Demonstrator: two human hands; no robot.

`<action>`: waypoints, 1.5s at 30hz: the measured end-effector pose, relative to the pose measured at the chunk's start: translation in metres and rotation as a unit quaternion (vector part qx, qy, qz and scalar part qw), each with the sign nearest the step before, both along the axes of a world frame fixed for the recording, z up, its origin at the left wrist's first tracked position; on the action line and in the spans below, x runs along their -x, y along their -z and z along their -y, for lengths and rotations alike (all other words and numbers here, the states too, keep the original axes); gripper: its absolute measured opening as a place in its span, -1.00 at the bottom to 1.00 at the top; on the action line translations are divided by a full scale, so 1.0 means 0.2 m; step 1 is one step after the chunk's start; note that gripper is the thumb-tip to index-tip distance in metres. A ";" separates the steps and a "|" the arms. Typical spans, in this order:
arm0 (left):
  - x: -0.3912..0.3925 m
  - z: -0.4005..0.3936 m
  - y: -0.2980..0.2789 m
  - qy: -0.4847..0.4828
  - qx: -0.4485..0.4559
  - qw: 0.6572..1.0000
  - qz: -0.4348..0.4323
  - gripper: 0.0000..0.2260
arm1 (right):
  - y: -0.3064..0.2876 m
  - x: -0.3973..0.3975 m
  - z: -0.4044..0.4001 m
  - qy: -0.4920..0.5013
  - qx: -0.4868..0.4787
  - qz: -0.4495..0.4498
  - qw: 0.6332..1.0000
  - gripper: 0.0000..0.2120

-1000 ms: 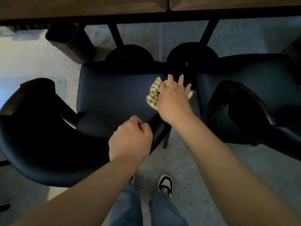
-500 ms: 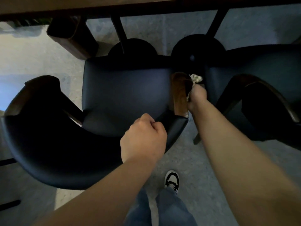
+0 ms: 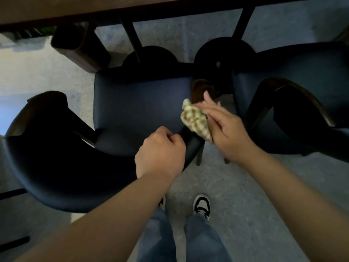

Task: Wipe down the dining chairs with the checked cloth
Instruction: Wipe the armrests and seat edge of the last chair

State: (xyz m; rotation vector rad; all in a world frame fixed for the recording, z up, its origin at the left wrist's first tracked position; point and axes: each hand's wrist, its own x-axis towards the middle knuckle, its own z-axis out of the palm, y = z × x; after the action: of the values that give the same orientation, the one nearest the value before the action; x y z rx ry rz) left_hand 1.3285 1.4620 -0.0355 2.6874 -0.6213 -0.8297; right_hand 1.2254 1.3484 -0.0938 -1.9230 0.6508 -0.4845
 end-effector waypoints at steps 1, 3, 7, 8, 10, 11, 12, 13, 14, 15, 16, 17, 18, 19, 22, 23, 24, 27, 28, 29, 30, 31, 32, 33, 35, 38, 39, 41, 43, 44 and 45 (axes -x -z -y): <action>0.00 0.00 0.00 -0.003 0.003 1.000 -0.001 -0.84 | 0.01 -0.04 0.04 0.001 0.009 -0.027 1.000 -0.66; 0.00 -0.01 0.01 -0.009 0.010 1.000 0.008 -0.84 | 0.02 -0.11 0.10 -0.013 0.017 -0.055 0.998 -0.62; 0.00 -0.01 0.02 -0.007 0.033 0.999 0.016 -0.84 | 0.03 -0.09 0.10 -0.060 0.050 -0.036 0.996 -0.51; 0.00 -0.02 0.02 -0.007 0.042 0.999 0.016 -0.84 | 0.02 -0.08 0.10 -0.066 0.054 -0.037 0.996 -0.53; 0.00 -0.03 0.02 -0.012 0.062 0.998 0.017 -0.84 | -0.01 -0.06 0.09 -0.085 0.082 -0.056 0.991 -0.62; 0.00 -0.03 0.02 -0.020 0.073 0.997 0.012 -0.85 | -0.04 -0.07 0.08 -0.095 0.105 -0.072 0.987 -0.67; -0.01 -0.03 0.02 -0.036 0.086 0.996 0.002 -0.86 | -0.06 -0.07 0.07 -0.100 0.128 -0.092 0.982 -0.67; -0.02 -0.04 0.03 -0.059 0.107 0.992 -0.014 -0.85 | -0.07 -0.08 0.05 -0.100 0.151 -0.115 0.977 -0.66; -0.03 -0.04 0.04 -0.099 0.146 0.983 -0.042 -0.85 | -0.08 -0.09 0.04 -0.094 0.171 -0.135 0.971 -0.64; -0.04 -0.05 0.04 -0.153 0.203 0.963 -0.087 -0.86 | -0.09 -0.10 0.02 -0.086 0.189 -0.146 0.967 -0.62; -0.06 -0.07 0.04 -0.203 0.264 0.932 -0.143 -0.86 | -0.10 -0.10 -0.01 -0.076 0.208 -0.152 0.963 -0.62; -0.08 -0.09 0.04 -0.237 0.311 0.899 -0.196 -0.87 | -0.11 -0.10 -0.04 -0.066 0.229 -0.151 0.959 -0.62; -0.12 -0.13 0.04 -0.237 0.337 0.880 -0.236 -0.86 | -0.11 -0.10 -0.08 -0.060 0.246 -0.149 0.956 -0.61; -0.17 -0.19 0.03 -0.192 0.342 0.885 -0.250 -0.84 | -0.12 -0.10 -0.13 -0.052 0.254 -0.150 0.954 -0.60; -0.42 -0.49 0.02 0.104 0.295 0.940 -0.135 -0.83 | -0.16 -0.10 -0.24 0.011 0.273 -0.152 0.950 -0.61; -0.53 -0.60 0.01 0.200 0.258 0.941 -0.083 -0.84 | -0.18 -0.11 -0.27 0.026 0.274 -0.153 0.949 -0.60; -0.64 -0.71 0.00 0.280 0.206 0.937 -0.038 -0.84 | -0.19 -0.13 -0.32 0.031 0.275 -0.154 0.948 -0.59; -0.94 -0.93 -0.06 0.413 0.039 0.909 0.051 -0.77 | -0.19 -0.19 -0.54 0.039 0.320 -0.160 0.933 -0.59; -1.01 -0.96 -0.06 0.426 0.022 0.902 0.067 -0.71 | -0.19 -0.22 -0.62 0.059 0.336 -0.168 0.925 -0.58; -1.06 -0.97 -0.05 0.435 0.022 0.896 0.086 -0.62 | -0.18 -0.25 -0.72 0.085 0.351 -0.177 0.916 -0.58; -1.09 -0.97 -0.03 0.446 0.019 0.888 0.112 -0.54 | -0.17 -0.29 -0.81 0.112 0.363 -0.181 0.907 -0.60; -1.10 -0.97 -0.01 0.457 0.014 0.878 0.137 -0.50 | -0.16 -0.34 -0.90 0.144 0.367 -0.178 0.901 -0.63; -1.10 -0.96 0.00 0.464 0.010 0.871 0.158 -0.50 | -0.15 -0.40 -1.00 0.173 0.361 -0.172 0.900 -0.66; -1.10 -0.96 0.02 0.466 0.010 0.868 0.169 -0.51 | -0.14 -0.46 -1.10 0.194 0.352 -0.164 0.901 -0.68; -1.12 -0.96 0.04 0.470 0.005 0.867 0.165 -0.55 | -0.16 -0.55 -1.25 0.202 0.332 -0.153 0.909 -0.68; -1.16 -0.90 0.02 0.484 -0.020 0.867 0.120 -0.69 | -0.27 -0.55 -1.16 0.222 0.325 -0.164 0.904 -0.63; -1.17 -0.87 0.02 0.491 -0.025 0.865 0.101 -0.72 | -0.31 -0.52 -1.07 0.248 0.341 -0.185 0.888 -0.61; -1.20 -0.82 0.03 0.492 -0.023 0.868 0.070 -0.76 | -0.35 -0.43 -0.84 0.292 0.320 -0.249 0.866 -0.59; -1.21 -0.81 0.05 0.483 -0.002 0.873 0.063 -0.77 | -0.33 -0.32 -0.68 0.283 0.246 -0.302 0.876 -0.58; -1.21 -0.82 0.05 0.474 0.012 0.878 0.065 -0.78 | -0.30 -0.29 -0.66 0.285 0.218 -0.312 0.880 -0.57; -1.21 -0.83 0.06 0.457 0.032 0.886 0.065 -0.79 | -0.28 -0.28 -0.67 0.297 0.192 -0.301 0.886 -0.57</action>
State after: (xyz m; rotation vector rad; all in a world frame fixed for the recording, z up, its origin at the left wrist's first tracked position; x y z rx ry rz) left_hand 1.5704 1.6282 -0.0474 2.3140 -1.9790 -0.7724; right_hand 1.2820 1.4815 -0.0384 -2.2434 1.6883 -0.3984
